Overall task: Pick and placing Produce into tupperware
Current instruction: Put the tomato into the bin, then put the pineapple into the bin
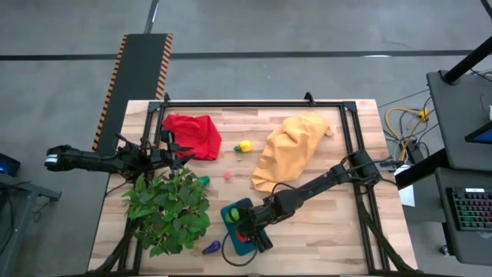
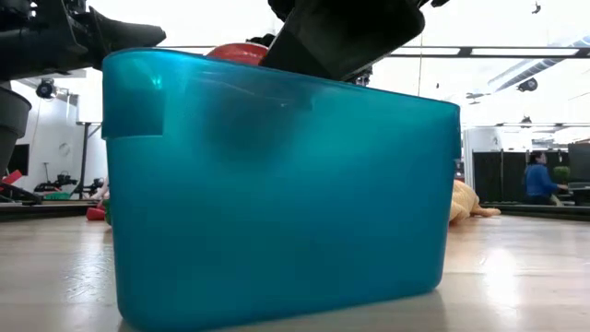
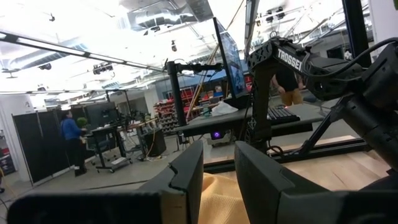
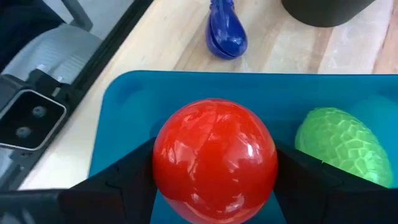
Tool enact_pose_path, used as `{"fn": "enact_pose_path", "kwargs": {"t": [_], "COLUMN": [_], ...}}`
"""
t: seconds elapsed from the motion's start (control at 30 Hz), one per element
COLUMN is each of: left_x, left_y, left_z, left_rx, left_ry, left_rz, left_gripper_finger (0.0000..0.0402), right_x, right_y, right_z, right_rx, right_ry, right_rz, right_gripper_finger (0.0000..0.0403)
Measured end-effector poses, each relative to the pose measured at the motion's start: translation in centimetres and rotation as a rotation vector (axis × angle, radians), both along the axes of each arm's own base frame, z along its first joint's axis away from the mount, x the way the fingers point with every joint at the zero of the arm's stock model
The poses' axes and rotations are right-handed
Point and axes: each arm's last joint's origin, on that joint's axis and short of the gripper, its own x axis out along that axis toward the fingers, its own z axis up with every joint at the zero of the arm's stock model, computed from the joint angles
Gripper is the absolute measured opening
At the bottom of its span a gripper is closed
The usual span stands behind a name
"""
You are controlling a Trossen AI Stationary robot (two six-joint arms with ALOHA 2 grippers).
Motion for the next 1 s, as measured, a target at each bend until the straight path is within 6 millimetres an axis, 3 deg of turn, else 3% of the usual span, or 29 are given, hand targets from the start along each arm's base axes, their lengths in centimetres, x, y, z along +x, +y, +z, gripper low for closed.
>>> {"fn": "enact_pose_path", "kwargs": {"t": [0.27, 0.73, 1.0], "left_x": [0.0, 0.0, 0.0], "left_y": [0.0, 0.0, 0.0], "left_z": [0.0, 0.0, 0.0], "left_rx": [-0.001, -0.003, -0.003], "left_ry": [0.0, 0.0, 0.0], "left_rz": [0.0, -0.001, -0.001], "left_gripper_finger": [0.0078, 0.0078, 0.0078], "right_x": [0.1, 0.1, -0.7], "right_y": [0.0, 0.1, -0.3], "right_z": [0.0, 0.1, 2.2], "right_rx": [0.012, 0.016, -0.006], "right_ry": [0.0, -0.012, -0.017], "right_rz": [-0.012, -0.01, 0.015], "right_gripper_finger": [0.0277, 0.0262, 0.0253]}}
